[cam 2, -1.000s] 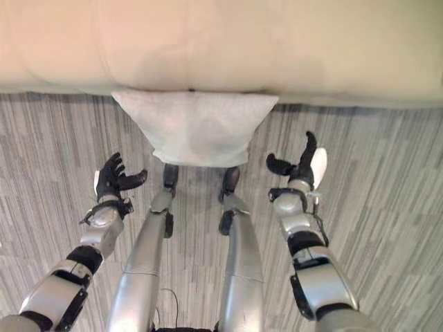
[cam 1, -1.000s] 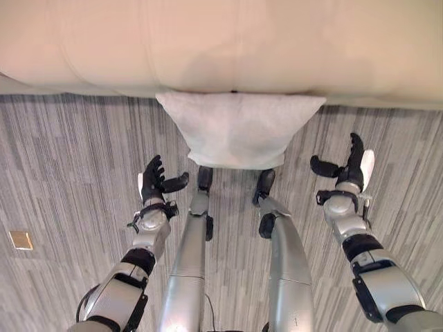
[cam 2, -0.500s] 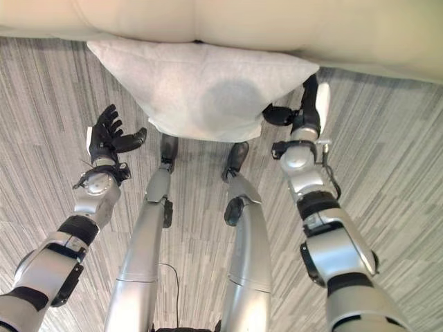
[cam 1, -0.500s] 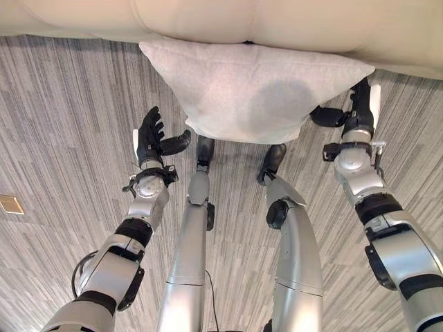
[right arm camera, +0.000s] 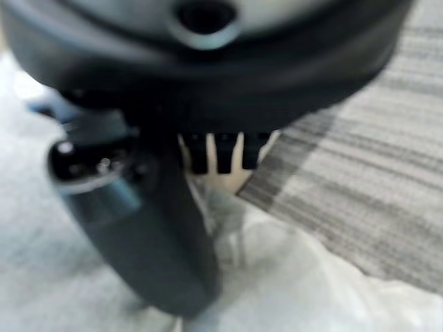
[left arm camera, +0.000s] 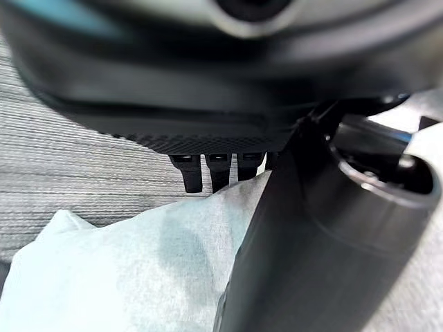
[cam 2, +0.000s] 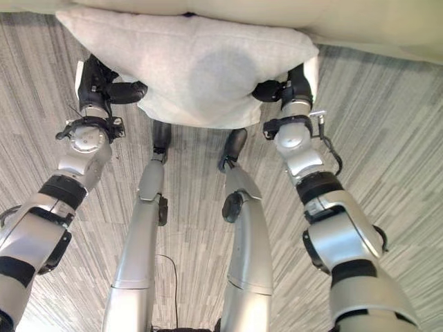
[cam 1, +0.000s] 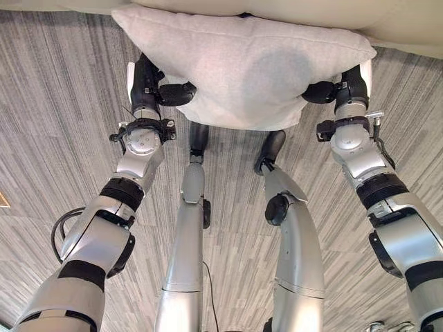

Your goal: Pick up all the scattered cushions and arrange them neatly on the sofa.

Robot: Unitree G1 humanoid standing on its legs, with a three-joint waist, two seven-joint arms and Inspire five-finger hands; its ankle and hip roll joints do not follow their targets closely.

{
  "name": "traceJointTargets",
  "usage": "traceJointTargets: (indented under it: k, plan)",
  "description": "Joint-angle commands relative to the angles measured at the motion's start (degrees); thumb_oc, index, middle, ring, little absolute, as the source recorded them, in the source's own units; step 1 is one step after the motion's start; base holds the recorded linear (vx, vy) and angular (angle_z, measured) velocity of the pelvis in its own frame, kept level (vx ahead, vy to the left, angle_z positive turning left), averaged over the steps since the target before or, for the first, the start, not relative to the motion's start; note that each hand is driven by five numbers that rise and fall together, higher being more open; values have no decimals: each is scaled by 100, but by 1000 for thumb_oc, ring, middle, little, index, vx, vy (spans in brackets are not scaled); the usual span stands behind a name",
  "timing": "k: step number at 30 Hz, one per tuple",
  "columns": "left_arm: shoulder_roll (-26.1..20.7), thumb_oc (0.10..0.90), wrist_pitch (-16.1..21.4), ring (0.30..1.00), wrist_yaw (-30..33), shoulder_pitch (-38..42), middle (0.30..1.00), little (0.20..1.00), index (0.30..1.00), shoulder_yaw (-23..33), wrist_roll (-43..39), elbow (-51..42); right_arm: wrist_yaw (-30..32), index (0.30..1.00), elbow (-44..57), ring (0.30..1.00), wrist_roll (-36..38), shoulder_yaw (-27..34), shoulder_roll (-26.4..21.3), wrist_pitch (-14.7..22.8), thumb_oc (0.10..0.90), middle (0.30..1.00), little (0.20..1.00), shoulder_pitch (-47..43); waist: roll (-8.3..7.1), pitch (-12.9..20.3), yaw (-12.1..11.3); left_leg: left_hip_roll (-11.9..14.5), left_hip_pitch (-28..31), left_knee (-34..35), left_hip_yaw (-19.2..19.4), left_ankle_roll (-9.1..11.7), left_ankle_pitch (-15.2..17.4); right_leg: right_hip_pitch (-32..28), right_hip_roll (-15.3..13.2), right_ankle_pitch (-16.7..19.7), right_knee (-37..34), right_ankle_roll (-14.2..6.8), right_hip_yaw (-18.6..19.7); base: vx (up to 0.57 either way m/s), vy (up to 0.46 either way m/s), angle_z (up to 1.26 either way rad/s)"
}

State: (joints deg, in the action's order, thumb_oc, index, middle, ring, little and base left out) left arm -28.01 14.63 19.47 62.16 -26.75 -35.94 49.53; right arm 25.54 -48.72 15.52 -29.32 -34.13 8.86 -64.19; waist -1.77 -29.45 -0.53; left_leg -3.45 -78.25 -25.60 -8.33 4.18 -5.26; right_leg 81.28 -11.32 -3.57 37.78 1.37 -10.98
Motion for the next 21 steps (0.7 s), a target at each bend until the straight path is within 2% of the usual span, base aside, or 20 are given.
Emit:
traceJointTargets:
  k: [1,2,3,4,5,7,10,17,19,21]
  plan:
    - [437,800,504,900,25,-132,900,900,900,104,46,-363,-173,900,751,900,-60,-476,901,591,800,900,900,-274,75,637,-33,-62,-105,-523,-54,-85,858,-221,2,-6,-377,-860,352,0,0,0]
    - [815,800,633,900,214,-29,900,900,900,124,-3,-517,-69,806,982,806,105,-306,1195,715,737,806,806,-278,66,676,3,-84,-95,-481,-61,-98,862,-226,24,8,-449,-864,382,0,0,0]
    - [818,800,632,900,219,-33,900,900,900,122,-1,-520,-68,589,986,589,104,-305,1193,714,593,589,589,-272,66,680,1,-84,-96,-480,-61,-98,861,-224,24,8,-450,-864,383,0,0,0]
    - [1035,467,730,401,275,-16,401,401,401,185,-147,-632,-49,300,1125,300,292,-154,1359,818,400,300,300,-247,59,699,25,-85,-93,-462,-64,-103,867,-219,41,23,-488,-860,407,0,0,0]
    - [1036,400,730,300,277,-20,300,300,300,182,-147,-635,-49,300,1130,300,292,-152,1357,817,400,300,300,-240,57,705,22,-84,-95,-462,-62,-103,867,-216,42,24,-488,-861,409,0,0,0]
    - [1212,400,860,300,297,-26,300,300,300,240,-291,-872,-30,300,1403,300,448,31,1471,994,400,300,300,-235,41,732,54,-92,-67,-450,-58,-96,871,-229,73,54,-522,-861,446,0,0,0]
    - [1192,400,883,300,262,-121,300,300,300,282,-182,-1080,-93,300,1600,300,492,176,1481,1108,400,300,300,-126,54,799,74,-88,7,-403,-31,-81,869,-287,85,98,-573,-854,474,0,0,0]
    - [1277,400,933,300,238,-480,300,300,300,331,95,-1568,-154,300,1991,300,389,443,1474,1206,400,300,300,237,76,946,56,-110,338,-180,-1,-80,817,-556,134,174,-726,-860,512,-9,-12,2]
    - [1376,400,980,300,211,-639,300,300,300,399,130,-1812,-173,300,2170,300,287,520,1457,1208,400,300,300,406,87,961,35,-127,548,-63,12,-67,786,-742,131,186,-801,-864,496,-30,-19,5]
    - [1501,400,1008,300,197,-972,300,300,300,514,198,-2148,-196,300,2496,300,169,701,1489,1234,400,300,300,849,80,927,0,-140,1038,176,8,-36,735,-1197,132,215,-950,-852,434,-49,-60,4]
